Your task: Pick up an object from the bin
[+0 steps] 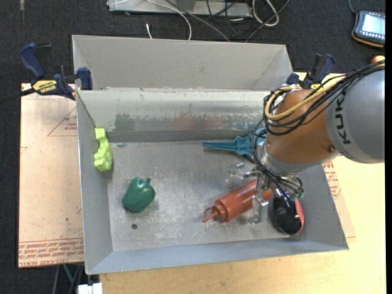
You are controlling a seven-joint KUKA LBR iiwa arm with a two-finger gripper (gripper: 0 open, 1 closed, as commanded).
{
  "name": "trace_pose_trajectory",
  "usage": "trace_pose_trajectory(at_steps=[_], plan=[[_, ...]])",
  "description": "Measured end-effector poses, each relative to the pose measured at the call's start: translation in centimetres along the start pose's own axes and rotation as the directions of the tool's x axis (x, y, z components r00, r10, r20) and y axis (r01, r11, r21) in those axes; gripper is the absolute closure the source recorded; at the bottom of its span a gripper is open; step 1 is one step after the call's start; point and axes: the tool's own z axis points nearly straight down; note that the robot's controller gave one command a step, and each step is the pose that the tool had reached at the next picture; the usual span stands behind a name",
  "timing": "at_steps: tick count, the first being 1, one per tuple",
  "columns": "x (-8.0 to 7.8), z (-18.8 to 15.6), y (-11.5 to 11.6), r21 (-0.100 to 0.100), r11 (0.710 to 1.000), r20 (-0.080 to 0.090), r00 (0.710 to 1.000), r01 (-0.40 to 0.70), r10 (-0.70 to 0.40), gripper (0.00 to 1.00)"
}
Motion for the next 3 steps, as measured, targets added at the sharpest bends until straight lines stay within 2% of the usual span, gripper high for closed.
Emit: trace_pose_trajectory(at_steps=[1, 2, 3], plan=[[0.0, 2.9, -0.3, 0.010, 0.991, 0.015, 0.991, 0.133, -0.133, 0.00], [-1.1, 2.8, 1.2, 0.001, 0.999, 0.007, 0.999, 0.053, -0.053, 1.00], [-1.1, 2.8, 1.2, 0.001, 0.999, 0.007, 0.999, 0.053, -0.053, 1.00]])
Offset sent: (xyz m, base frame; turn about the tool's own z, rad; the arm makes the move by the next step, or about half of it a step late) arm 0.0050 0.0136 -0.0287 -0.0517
